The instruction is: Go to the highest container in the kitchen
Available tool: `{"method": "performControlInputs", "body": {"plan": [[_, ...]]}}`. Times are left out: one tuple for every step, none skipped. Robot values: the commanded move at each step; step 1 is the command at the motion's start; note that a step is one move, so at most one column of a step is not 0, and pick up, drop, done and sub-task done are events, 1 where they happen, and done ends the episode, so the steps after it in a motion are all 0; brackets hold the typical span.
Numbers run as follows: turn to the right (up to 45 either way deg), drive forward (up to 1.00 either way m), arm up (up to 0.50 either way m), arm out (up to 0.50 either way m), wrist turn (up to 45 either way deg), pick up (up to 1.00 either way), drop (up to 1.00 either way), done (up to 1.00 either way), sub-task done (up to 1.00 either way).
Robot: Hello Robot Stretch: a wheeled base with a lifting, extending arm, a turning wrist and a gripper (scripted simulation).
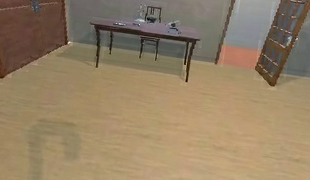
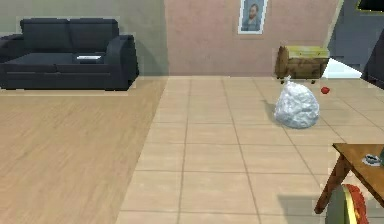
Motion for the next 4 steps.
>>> {"method": "performControlInputs", "body": {"plan": [[-45.0, 0.00, 0.00, 0.00, 0.0, 0.00, 0.00, 0.00, 0.00], [-30.0, 0.00, 0.00, 0.00, 0.0, 0.00, 0.00, 0.00, 0.00], [0.0, 0.10, 0.00, 0.00, 0.0, 0.00, 0.00, 0.00, 0.00], [-45.0, 0.00, 0.00, 0.00, 0.0, 0.00, 0.00, 0.00, 0.00]]}}
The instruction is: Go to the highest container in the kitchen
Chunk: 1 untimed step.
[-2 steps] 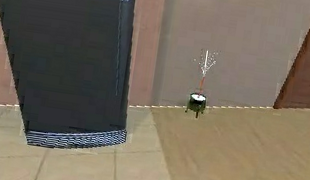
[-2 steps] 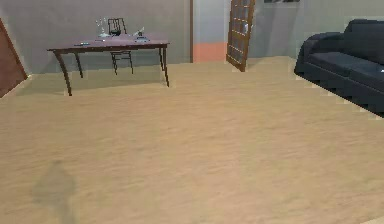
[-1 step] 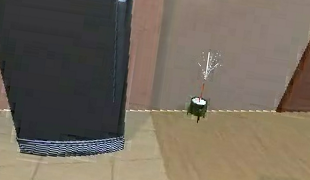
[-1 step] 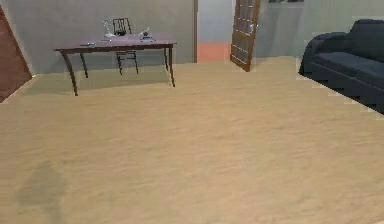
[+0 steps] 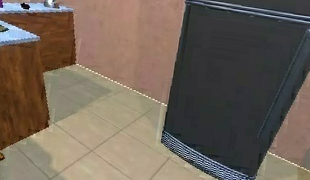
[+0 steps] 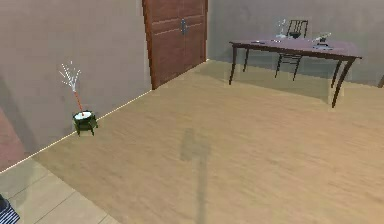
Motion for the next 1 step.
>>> {"method": "performControlInputs", "body": {"plan": [[-6.0, 0.00, 0.00, 0.00, 0.0, 0.00, 0.00, 0.00, 0.00]]}}
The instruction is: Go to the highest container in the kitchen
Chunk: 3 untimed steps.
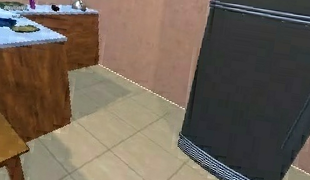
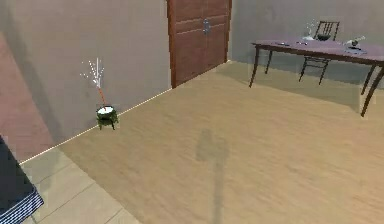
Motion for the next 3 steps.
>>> {"method": "performControlInputs", "body": {"plan": [[0.0, 1.00, 0.00, 0.00, 0.0, 0.00, 0.00, 0.00, 0.00], [-24.0, 0.00, 0.00, 0.00, 0.0, 0.00, 0.00, 0.00, 0.00], [0.0, 0.30, 0.00, 0.00, 0.0, 0.00, 0.00, 0.00, 0.00]]}}
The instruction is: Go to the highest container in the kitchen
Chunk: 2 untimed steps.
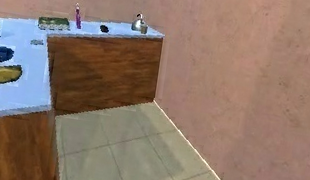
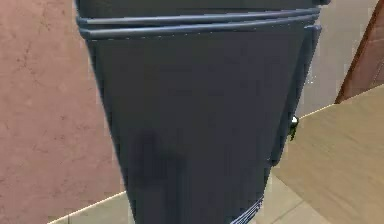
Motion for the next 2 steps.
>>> {"method": "performControlInputs", "body": {"plan": [[-3.0, 0.00, 0.00, 0.00, 0.0, 0.00, 0.00, 0.00, 0.00], [-24.0, 0.00, 0.00, 0.00, 0.0, 0.00, 0.00, 0.00, 0.00]]}}
